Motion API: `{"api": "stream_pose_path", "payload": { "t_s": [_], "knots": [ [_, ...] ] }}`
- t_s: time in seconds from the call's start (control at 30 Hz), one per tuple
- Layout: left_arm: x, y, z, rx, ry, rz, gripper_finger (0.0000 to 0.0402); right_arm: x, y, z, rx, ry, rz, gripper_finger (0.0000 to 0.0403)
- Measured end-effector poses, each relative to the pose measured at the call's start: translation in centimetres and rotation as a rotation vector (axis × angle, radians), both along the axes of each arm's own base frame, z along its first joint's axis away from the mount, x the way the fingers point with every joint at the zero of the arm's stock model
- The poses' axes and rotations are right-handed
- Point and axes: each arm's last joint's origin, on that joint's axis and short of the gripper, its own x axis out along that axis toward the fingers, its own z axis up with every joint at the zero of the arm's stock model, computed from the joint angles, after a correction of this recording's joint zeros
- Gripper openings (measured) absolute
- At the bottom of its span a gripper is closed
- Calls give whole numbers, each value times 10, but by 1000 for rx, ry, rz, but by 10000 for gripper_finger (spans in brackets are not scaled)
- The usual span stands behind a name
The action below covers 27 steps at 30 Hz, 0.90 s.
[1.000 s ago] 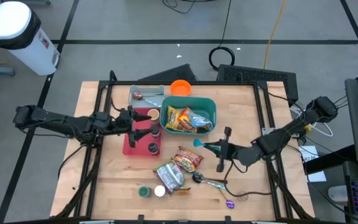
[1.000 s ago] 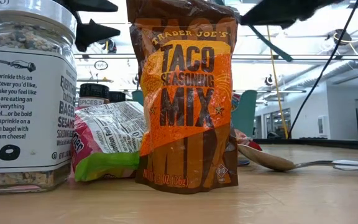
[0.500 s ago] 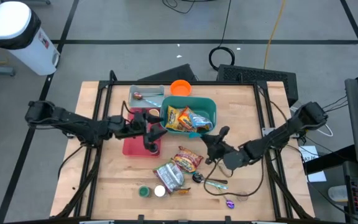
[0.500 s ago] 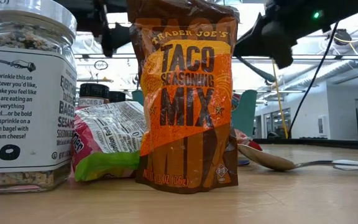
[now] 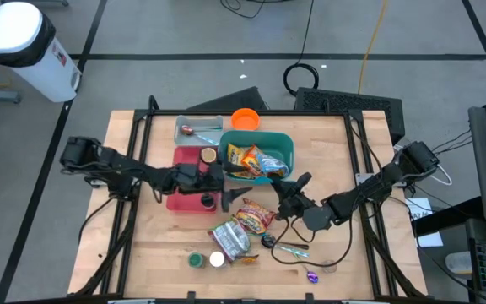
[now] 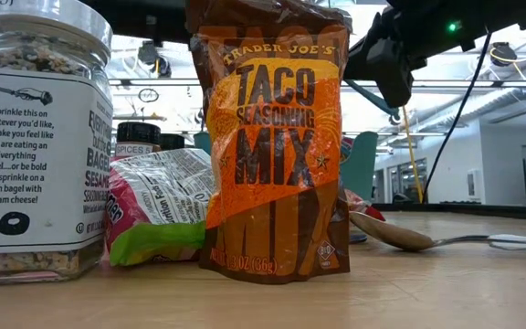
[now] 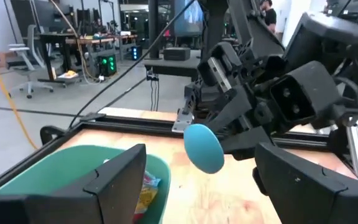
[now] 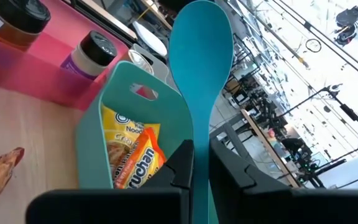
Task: Pick & Place Food Item
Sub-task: Put the blue baby spoon into the gray bin
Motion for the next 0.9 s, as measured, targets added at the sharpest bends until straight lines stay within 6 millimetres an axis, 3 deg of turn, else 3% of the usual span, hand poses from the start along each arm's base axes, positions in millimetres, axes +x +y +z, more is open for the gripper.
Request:
{"api": "stream_pose_path", "payload": {
  "t_s": [0.3, 0.47, 0.63, 0.9],
  "knots": [
    [29, -4, -2, 1, 5, 4, 310, 0, 0, 0, 3, -2, 2, 17],
    [35, -3, -5, 3, 15, 43, 298, 0, 0, 0, 7, -5, 2, 17],
    [35, -2, -3, -16, 7, 67, 217, 0, 0, 0, 9, -6, 3, 18],
    [35, 0, -6, -47, 26, 94, 26, 0, 0, 0, 11, -12, -1, 18]
  ]
}}
